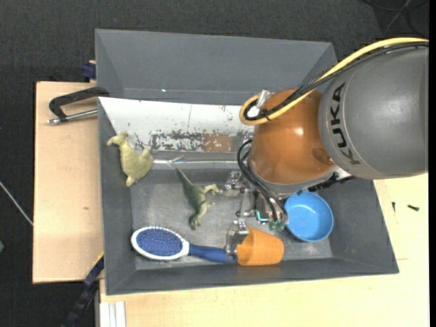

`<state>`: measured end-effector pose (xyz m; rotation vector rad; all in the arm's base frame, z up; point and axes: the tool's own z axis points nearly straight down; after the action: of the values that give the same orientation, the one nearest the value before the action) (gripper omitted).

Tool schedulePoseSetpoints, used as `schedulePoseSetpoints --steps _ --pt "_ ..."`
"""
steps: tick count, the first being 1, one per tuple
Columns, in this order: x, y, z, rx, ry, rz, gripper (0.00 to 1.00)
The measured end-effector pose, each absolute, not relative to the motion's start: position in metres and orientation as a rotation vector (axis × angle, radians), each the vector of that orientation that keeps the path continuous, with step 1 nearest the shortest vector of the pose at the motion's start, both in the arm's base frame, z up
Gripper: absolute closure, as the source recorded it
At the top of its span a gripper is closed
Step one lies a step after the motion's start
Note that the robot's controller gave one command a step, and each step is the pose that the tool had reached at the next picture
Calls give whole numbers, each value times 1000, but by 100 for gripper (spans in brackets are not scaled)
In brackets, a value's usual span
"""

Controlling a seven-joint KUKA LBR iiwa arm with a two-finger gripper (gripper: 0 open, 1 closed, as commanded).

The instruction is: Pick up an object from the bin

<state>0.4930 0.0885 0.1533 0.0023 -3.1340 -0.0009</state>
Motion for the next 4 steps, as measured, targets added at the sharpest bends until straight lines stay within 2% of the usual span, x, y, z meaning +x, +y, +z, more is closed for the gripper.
schedulePoseSetpoints --steps 1,2,3,4 --pt "531 -11 86 -217 -3132 4 0" --pt "504 -78 114 290 -3128 4 0" --pt "509 -82 78 463 -3106 -2 0" --pt "509 -81 81 462 -3108 -5 100"
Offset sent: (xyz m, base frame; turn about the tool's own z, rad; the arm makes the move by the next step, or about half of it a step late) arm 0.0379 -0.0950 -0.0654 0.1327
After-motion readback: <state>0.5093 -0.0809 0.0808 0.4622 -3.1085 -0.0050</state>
